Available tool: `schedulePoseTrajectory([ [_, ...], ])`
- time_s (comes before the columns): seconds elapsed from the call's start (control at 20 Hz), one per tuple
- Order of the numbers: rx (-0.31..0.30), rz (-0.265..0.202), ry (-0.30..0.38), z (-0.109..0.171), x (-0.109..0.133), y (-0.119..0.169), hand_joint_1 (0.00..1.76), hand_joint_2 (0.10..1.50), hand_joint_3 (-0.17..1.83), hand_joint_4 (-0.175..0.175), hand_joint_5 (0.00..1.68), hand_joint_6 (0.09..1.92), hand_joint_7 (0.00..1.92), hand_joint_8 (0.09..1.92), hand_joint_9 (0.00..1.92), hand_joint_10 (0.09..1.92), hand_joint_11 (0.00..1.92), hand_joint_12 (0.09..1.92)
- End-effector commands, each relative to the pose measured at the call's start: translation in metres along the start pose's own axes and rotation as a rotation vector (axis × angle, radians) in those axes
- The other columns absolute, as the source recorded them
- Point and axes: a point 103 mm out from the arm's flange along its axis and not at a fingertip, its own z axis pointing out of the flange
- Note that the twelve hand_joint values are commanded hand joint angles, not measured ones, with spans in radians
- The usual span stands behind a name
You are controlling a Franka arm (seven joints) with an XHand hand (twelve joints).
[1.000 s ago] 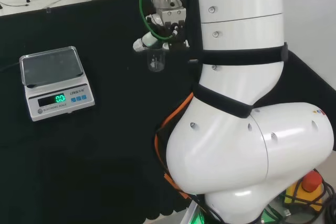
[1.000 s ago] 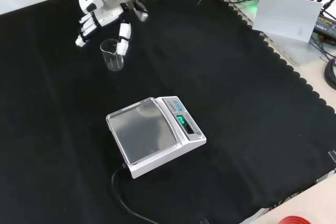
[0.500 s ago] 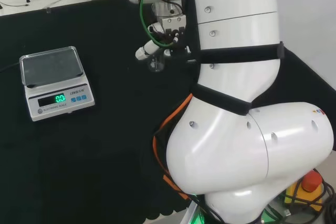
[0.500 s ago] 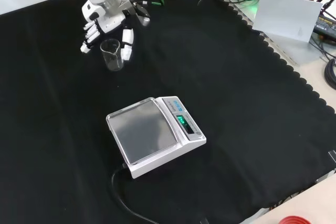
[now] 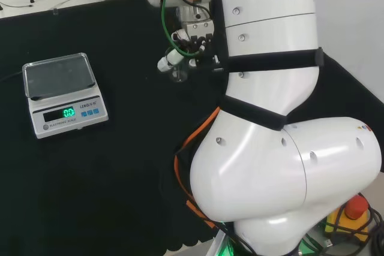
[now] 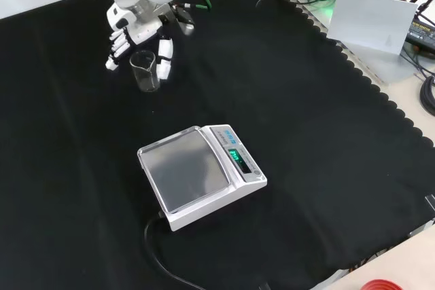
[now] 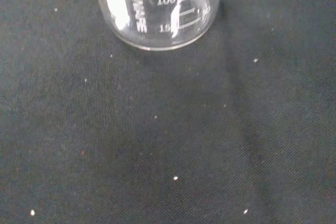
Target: Pick up the beaker.
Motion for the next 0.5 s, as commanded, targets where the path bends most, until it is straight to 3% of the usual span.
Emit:
schedulePoseTrajectory([
  [0.05,-0.01,0.005,0.028,0.007,0.001,0.003,0.62,0.71,0.04,0.052,0.17,0.09,0.13,0.7,0.33,0.86,0.1,1.5],
  [0.35,-0.108,0.042,0.073,0.014,0.011,0.005,0.77,0.74,0.07,0.05,0.42,0.09,0.39,0.74,0.62,0.77,0.4,1.38],
  [0.4,-0.129,0.047,0.083,0.015,0.013,0.005,0.81,0.75,0.08,0.049,0.49,0.14,0.48,0.75,0.7,0.75,0.49,1.34],
  [0.5,-0.162,0.056,0.096,0.015,0.016,0.004,0.87,0.75,0.12,0.051,0.6,0.42,0.65,0.77,0.88,0.67,0.67,1.26],
])
